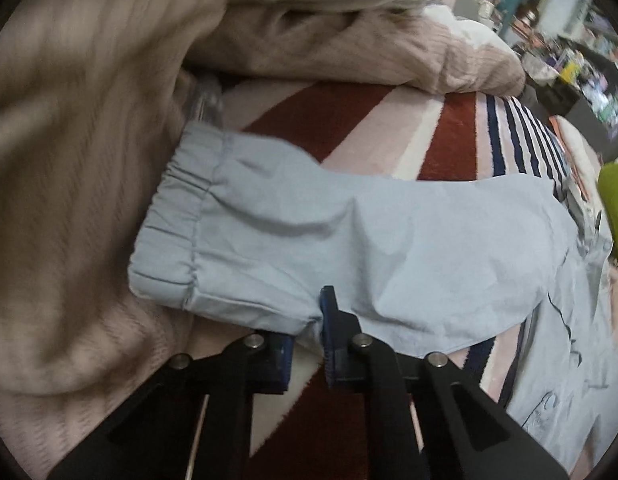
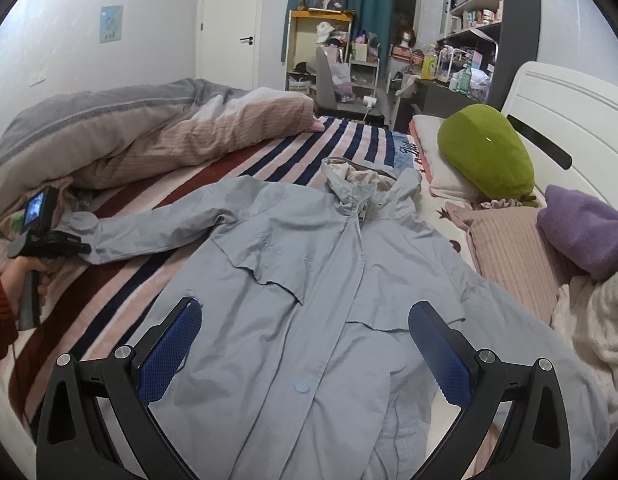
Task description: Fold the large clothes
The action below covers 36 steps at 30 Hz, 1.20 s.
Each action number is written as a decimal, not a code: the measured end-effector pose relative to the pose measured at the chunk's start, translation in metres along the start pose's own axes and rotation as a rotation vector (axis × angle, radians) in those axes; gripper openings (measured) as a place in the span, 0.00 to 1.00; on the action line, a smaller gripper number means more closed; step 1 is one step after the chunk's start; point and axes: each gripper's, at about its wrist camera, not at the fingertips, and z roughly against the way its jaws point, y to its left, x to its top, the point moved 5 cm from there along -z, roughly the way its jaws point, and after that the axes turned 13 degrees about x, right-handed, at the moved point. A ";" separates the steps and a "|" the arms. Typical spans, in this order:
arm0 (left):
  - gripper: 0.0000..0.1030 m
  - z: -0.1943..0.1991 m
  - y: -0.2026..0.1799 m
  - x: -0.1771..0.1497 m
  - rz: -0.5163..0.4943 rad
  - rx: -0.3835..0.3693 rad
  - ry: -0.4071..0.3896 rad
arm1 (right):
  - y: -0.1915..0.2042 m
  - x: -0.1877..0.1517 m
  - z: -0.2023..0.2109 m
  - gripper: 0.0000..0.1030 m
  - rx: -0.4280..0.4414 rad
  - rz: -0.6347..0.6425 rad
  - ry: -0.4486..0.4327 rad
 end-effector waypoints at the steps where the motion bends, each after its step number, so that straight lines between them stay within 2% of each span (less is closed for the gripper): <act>1: 0.07 0.006 -0.003 0.002 -0.011 0.009 -0.016 | -0.001 -0.002 0.002 1.00 0.002 -0.004 -0.002; 4: 0.07 0.033 -0.014 0.007 -0.050 0.031 -0.074 | -0.008 -0.003 0.011 1.00 0.023 -0.018 -0.017; 11: 0.04 0.123 -0.057 0.012 -0.129 0.023 -0.233 | -0.030 0.004 0.044 1.00 0.052 0.005 -0.074; 16: 0.03 0.181 -0.107 0.001 -0.197 -0.039 -0.306 | -0.060 0.010 0.079 1.00 0.055 0.009 -0.128; 18: 0.03 0.203 -0.133 -0.004 -0.215 -0.100 -0.315 | -0.072 0.011 0.092 1.00 0.052 0.001 -0.146; 23: 0.03 0.242 -0.188 -0.027 -0.279 -0.190 -0.338 | -0.103 0.007 0.125 1.00 0.025 -0.016 -0.174; 26: 0.03 0.263 -0.226 -0.045 -0.330 -0.283 -0.337 | -0.121 0.001 0.140 1.00 0.023 -0.031 -0.170; 29: 0.03 0.283 -0.262 -0.075 -0.431 -0.397 -0.317 | -0.132 -0.007 0.151 1.00 0.018 -0.042 -0.166; 31: 0.03 0.286 -0.287 -0.104 -0.522 -0.463 -0.276 | -0.139 -0.014 0.157 1.00 0.013 -0.051 -0.163; 36: 0.03 0.273 -0.329 -0.178 -0.727 -0.471 -0.189 | -0.154 -0.032 0.163 1.00 0.004 -0.087 -0.151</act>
